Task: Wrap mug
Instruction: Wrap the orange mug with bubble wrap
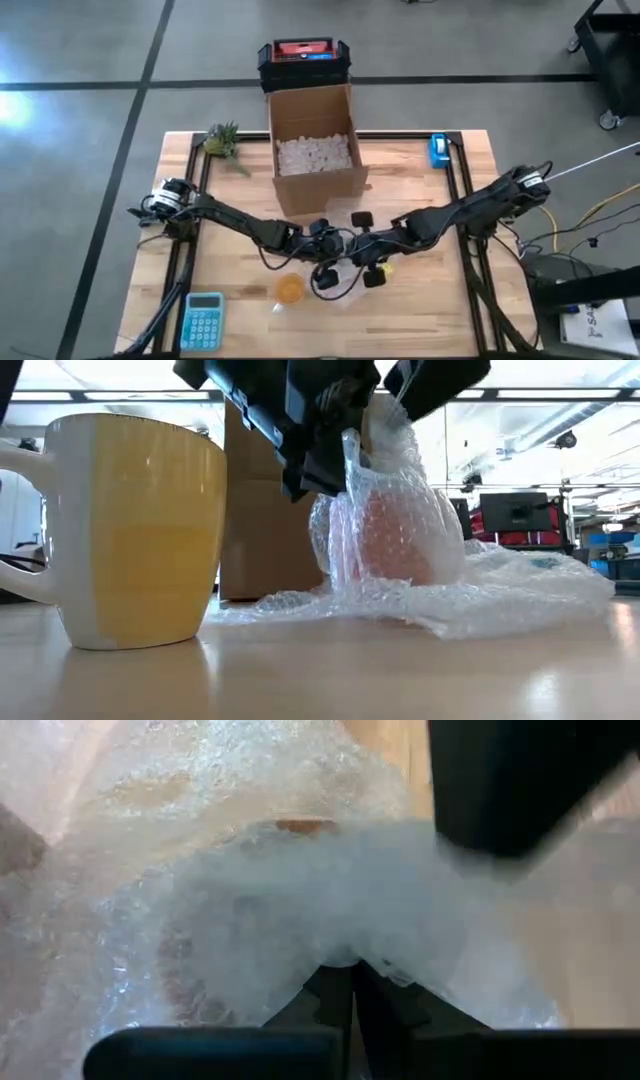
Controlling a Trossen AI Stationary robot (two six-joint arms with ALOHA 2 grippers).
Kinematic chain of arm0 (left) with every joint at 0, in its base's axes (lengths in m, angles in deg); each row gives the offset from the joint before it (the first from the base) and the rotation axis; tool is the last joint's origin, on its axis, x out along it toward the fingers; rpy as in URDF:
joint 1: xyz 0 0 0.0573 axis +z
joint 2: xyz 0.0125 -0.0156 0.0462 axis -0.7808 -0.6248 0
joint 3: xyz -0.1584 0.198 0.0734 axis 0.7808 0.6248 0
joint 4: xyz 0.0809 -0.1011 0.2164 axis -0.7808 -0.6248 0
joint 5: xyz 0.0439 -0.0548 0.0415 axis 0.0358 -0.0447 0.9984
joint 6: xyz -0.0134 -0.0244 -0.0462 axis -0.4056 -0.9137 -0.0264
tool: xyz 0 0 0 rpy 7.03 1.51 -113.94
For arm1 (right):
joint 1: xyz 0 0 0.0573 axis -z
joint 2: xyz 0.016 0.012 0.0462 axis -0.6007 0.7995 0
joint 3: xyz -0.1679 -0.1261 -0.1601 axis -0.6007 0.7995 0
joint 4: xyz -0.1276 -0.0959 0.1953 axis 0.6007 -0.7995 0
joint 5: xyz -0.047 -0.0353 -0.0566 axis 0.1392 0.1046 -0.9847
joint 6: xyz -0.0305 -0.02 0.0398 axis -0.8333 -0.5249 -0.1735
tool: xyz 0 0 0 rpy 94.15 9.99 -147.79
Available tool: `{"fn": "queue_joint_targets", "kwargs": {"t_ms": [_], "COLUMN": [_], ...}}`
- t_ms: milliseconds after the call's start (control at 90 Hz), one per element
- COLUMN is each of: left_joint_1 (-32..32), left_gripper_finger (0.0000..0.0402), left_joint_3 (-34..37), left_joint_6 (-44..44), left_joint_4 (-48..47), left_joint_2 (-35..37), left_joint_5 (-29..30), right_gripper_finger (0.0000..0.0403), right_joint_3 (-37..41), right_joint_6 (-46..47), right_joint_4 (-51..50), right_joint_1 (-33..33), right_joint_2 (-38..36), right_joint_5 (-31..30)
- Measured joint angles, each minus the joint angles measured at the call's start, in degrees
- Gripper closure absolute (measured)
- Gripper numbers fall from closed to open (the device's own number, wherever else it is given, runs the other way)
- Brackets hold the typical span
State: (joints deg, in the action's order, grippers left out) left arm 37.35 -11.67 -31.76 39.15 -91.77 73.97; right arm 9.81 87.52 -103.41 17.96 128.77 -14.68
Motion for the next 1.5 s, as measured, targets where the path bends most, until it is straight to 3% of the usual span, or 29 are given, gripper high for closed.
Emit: {"fn": "queue_joint_targets", "kwargs": {"t_ms": [178, 522, 633, 867, 978, 1311, 1500], "left_joint_1": [-0.1, -0.5, -0.5, 0.6, 0.6, 0.8, 0.8], "left_gripper_finger": [0.0402, 0.0402, 0.0402, 0.0402, 0.0402, 0.0402, 0.0402], "left_joint_3": [0.3, 0.1, 0.2, 1.3, 1.5, 2.9, 3.0], "left_joint_6": [-0.5, -0.2, 1.5, 1.5, 1.4, 2.8, 3.4], "left_joint_4": [-1.3, -4.3, -5.2, -3.5, 0.4, 5.8, 5.7], "left_joint_2": [1.3, 10.1, 11.3, 6.7, 3.5, 1.1, 1.1], "left_joint_5": [-0.2, 0.1, 2.9, 4.2, 0.6, -1.4, -1.5], "right_gripper_finger": [0.0401, 0.0401, 0.0401, 0.0401, 0.0401, 0.0401, 0.0401], "right_joint_3": [4.8, 4.0, 3.9, 3.9, 3.9, -4.6, -4.2], "right_joint_6": [0.3, 1.9, 1.5, 1.5, 1.5, 1.1, 0.6], "right_joint_4": [9.4, 9.0, 9.8, 10.1, 10.1, -11.5, -14.0], "right_joint_1": [0.2, 0.5, 0.6, 0.6, 0.5, 0.4, 0.6], "right_joint_2": [6.1, 8.3, 8.4, 8.4, 8.4, 4.9, -0.3], "right_joint_5": [-0.5, -0.4, -0.4, -0.4, -0.4, -0.9, -6.2]}}
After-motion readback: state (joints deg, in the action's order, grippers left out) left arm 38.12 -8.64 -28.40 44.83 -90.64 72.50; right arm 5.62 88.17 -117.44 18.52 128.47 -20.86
